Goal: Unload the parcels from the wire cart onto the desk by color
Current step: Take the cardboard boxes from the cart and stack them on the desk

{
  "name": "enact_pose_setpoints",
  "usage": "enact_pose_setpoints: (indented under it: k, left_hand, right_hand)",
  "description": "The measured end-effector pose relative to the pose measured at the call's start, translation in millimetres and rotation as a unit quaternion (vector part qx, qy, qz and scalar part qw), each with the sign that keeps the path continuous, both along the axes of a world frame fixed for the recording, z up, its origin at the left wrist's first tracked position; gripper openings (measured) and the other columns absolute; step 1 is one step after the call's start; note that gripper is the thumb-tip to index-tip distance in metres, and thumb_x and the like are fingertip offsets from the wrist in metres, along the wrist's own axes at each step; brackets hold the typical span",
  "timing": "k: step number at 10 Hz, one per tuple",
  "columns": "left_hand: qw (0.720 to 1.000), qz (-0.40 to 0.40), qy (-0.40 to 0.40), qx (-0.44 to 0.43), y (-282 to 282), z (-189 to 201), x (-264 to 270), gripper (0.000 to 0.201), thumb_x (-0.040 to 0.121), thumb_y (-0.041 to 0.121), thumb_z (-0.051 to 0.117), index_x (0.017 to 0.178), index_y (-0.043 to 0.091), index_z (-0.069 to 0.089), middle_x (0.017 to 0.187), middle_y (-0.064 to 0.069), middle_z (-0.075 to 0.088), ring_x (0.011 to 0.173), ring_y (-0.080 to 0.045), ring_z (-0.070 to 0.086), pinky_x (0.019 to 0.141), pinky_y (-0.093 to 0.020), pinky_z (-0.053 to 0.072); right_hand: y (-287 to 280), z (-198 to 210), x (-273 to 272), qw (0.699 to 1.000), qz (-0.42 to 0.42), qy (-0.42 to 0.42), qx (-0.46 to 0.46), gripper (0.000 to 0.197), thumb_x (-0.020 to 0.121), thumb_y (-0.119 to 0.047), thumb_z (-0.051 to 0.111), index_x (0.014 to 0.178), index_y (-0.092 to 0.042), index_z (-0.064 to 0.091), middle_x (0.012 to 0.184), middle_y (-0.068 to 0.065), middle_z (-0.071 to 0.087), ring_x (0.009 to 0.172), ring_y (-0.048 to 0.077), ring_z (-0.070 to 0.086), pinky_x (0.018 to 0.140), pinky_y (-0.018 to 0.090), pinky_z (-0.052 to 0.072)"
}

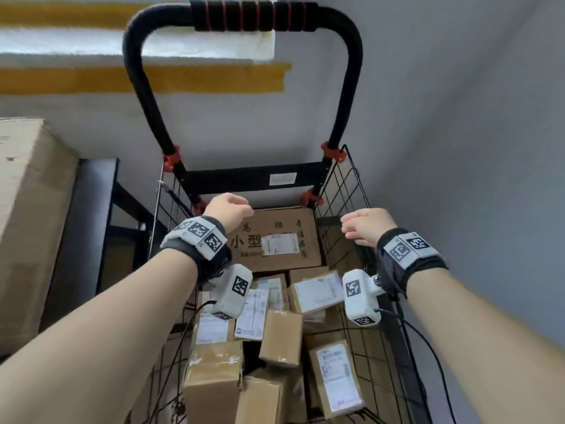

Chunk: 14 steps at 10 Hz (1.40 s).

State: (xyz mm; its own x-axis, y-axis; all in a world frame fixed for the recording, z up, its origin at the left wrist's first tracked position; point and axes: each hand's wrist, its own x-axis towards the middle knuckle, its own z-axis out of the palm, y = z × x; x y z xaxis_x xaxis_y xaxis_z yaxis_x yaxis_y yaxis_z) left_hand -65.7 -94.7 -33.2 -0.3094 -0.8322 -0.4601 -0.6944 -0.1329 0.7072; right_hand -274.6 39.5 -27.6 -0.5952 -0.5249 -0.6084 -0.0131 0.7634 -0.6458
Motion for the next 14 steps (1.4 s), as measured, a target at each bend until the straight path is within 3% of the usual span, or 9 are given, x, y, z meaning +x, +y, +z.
enact_pose_setpoints:
  k: [1,2,3,4,6,7,9,11,14]
  left_hand:
    - [1.000,0.005,-0.025,0.015,-7,-31,-12,0.031,0.087,0.017,0.062,0.118,0.012,0.063,0.119,-0.007,0.062,0.095,-0.015,0.052,0.082,-0.021,0.037]
    - [0.998,0.018,-0.041,0.048,-17,-66,-17,0.029,0.086,0.017,0.062,0.115,0.011,0.064,0.119,-0.013,0.063,0.102,-0.027,0.059,0.086,-0.031,0.046]
    - [0.994,0.025,-0.062,0.086,-28,-109,-15,0.029,0.087,0.018,0.061,0.116,0.012,0.062,0.109,-0.011,0.064,0.073,-0.016,0.054,0.068,-0.028,0.048]
    - [0.988,0.044,-0.081,0.124,-43,-159,-11,0.031,0.088,0.020,0.061,0.117,0.012,0.062,0.109,-0.008,0.062,0.083,-0.015,0.052,0.074,-0.024,0.041]
    - [0.967,0.090,-0.147,0.185,-68,-243,4,0.042,0.090,0.020,0.057,0.131,0.010,0.052,0.128,-0.014,0.055,0.116,-0.030,0.052,0.091,-0.030,0.039]
    - [0.957,0.124,-0.152,0.214,-73,-298,15,0.041,0.088,0.021,0.059,0.128,0.011,0.055,0.127,-0.014,0.058,0.115,-0.031,0.055,0.092,-0.032,0.042]
    - [0.949,0.186,-0.150,0.204,-80,-339,22,0.046,0.085,0.023,0.062,0.127,0.006,0.055,0.123,-0.015,0.059,0.111,-0.033,0.057,0.086,-0.031,0.043]
    - [0.947,0.261,-0.115,0.146,-88,-359,30,0.052,0.084,0.011,0.060,0.134,0.009,0.047,0.131,-0.010,0.054,0.120,-0.030,0.052,0.098,-0.034,0.041]
    - [0.909,0.280,-0.125,0.281,-95,-375,27,0.066,0.085,0.032,0.062,0.139,0.004,0.039,0.135,-0.012,0.048,0.122,-0.029,0.047,0.090,-0.030,0.035]
  right_hand:
    - [-11,-31,-17,1.000,0.012,-0.002,0.020,0.014,0.087,-0.005,0.056,0.087,-0.010,0.070,0.086,0.010,0.064,0.080,0.019,0.057,0.088,0.034,0.051]
    - [-24,-68,-27,0.998,0.042,-0.008,0.041,0.024,0.087,-0.007,0.058,0.109,-0.004,0.067,0.094,0.011,0.063,0.083,0.019,0.057,0.074,0.029,0.051]
    - [-38,-105,-32,0.995,0.061,-0.018,0.072,0.031,0.089,-0.010,0.057,0.119,-0.001,0.062,0.117,0.017,0.064,0.098,0.024,0.061,0.092,0.037,0.050]
    - [-54,-145,-36,0.990,0.080,-0.013,0.118,0.033,0.090,-0.012,0.057,0.121,-0.002,0.061,0.127,0.017,0.060,0.119,0.031,0.056,0.103,0.042,0.044]
    - [-86,-233,-31,0.954,0.178,0.036,0.238,0.039,0.098,-0.017,0.042,0.131,0.002,0.050,0.137,0.018,0.050,0.128,0.031,0.045,0.105,0.033,0.038]
    - [-98,-263,-22,0.951,0.180,0.048,0.245,0.039,0.100,-0.019,0.038,0.131,0.000,0.051,0.138,0.015,0.050,0.128,0.029,0.044,0.104,0.030,0.036]
    - [-104,-317,-21,0.958,0.047,0.028,0.281,0.047,0.089,-0.018,0.059,0.133,-0.006,0.050,0.136,0.012,0.052,0.123,0.029,0.049,0.093,0.029,0.039]
    - [-103,-338,-31,0.938,0.005,0.026,0.345,0.045,0.092,-0.018,0.056,0.130,0.004,0.048,0.136,0.019,0.049,0.122,0.033,0.049,0.097,0.034,0.039]
    - [-116,-329,-32,0.946,-0.038,-0.087,0.310,0.065,0.092,-0.032,0.055,0.145,-0.005,0.029,0.148,0.015,0.036,0.132,0.031,0.038,0.105,0.037,0.032]
